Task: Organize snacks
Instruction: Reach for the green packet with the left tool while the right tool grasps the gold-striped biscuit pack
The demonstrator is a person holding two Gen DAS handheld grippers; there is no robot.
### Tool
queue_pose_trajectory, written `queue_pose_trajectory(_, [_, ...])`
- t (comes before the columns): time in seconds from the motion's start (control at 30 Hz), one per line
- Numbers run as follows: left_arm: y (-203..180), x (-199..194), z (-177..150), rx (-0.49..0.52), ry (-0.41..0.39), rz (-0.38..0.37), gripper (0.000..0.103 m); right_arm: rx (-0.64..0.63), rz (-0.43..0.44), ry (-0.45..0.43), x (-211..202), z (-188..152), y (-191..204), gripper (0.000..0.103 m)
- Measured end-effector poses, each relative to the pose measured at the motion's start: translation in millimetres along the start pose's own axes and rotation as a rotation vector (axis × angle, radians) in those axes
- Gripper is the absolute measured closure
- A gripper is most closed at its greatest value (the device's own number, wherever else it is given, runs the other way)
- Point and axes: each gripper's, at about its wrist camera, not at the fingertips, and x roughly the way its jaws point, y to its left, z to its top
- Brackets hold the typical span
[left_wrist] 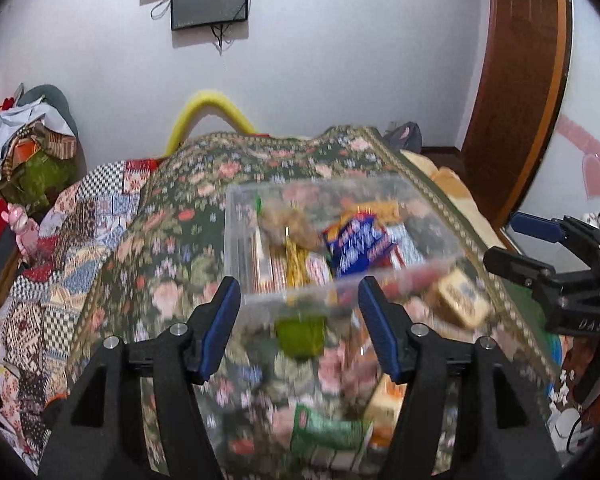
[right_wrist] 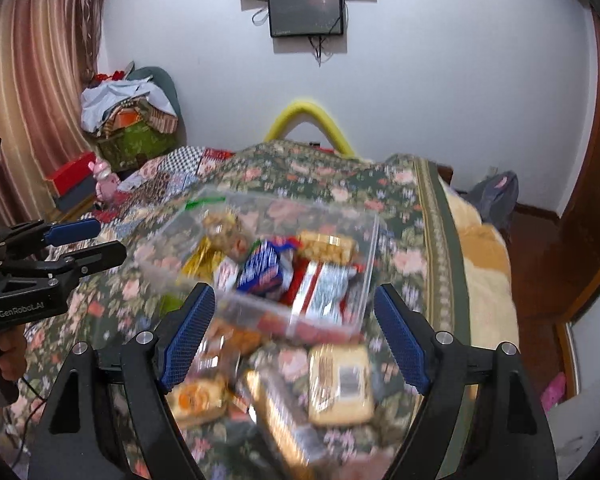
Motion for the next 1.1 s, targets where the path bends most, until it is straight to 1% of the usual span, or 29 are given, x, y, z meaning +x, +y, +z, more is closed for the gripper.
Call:
queue_pose_trajectory(0.17, [0.8, 7.4, -34.8, -0.022, 0.072, -0.027, 0.042, 0.020, 0.013, 0.062, 4.2, -32.0, -1.4, 0.023])
queue_pose_trajectory(0.27, [0.6, 13.6, -57.0, -0.025, 0.113, -0.032, 0.042, 0.046, 0.027, 0.117, 13.0, -52.7, -4.1, 0.023])
queue_pose_trajectory(0.37, [2.3, 19.7, -79.6, -0.035, 0.148, -0.055, 0.042, 0.056, 0.040, 0.157, 19.5, -66.6, -5.2, 0.023])
queue_pose_trajectory(0.47, [2.5, 25.3, -94.1, -0.045, 0.176, -0.074, 0.042, 0.051, 0.060, 0.190, 26.1, -76.5, -2.5, 0.025])
queue_pose_trajectory(0.57, [-1.4, 29.0, -100.9, -0.033, 0.186, -0.082, 0.041, 0.029, 0.071, 0.216, 34.1, -80.8, 0.9, 0.034])
queue_pose_trajectory(0.6, [-2.8, 31.6, -103.4, -0.027, 0.192, -0.083, 0.041, 0.028, 0.071, 0.225, 38.0, -81.5, 1.0, 0.034])
queue_pose_trajectory(0.7, [-4.8, 38.2, -109.6, -0.023, 0.206, -0.077, 0.041, 0.005, 0.052, 0.216, 38.6, -84.2, 6.1, 0.034])
queue_pose_trajectory(0.73, [-4.2, 41.2, -112.0, -0.024, 0.213, -0.069, 0.041, 0.004, 0.062, 0.225, 39.4, -85.3, 6.9, 0.037])
queue_pose_trajectory(0.77, [-3.0, 42.7, -113.8, -0.028, 0.213, -0.065, 0.041, 0.020, 0.093, 0.249, 41.8, -87.6, 6.3, 0.041])
queue_pose_trajectory(0.9, [7.7, 50.2, -118.7, -0.069, 0.223, -0.060, 0.041, 0.023, 0.088, 0.283, 45.5, -100.2, 4.6, 0.051])
queue_pose_trajectory(1.0, [13.7, 50.8, -120.5, -0.098, 0.213, -0.074, 0.041, 0.026, 0.113, 0.286, 40.9, -100.8, 4.3, 0.052])
queue_pose_trajectory(1.1, [14.1, 49.5, -122.4, -0.096, 0.195, -0.069, 0.045, 0.037, 0.138, 0.293, 42.4, -98.0, 3.9, 0.052])
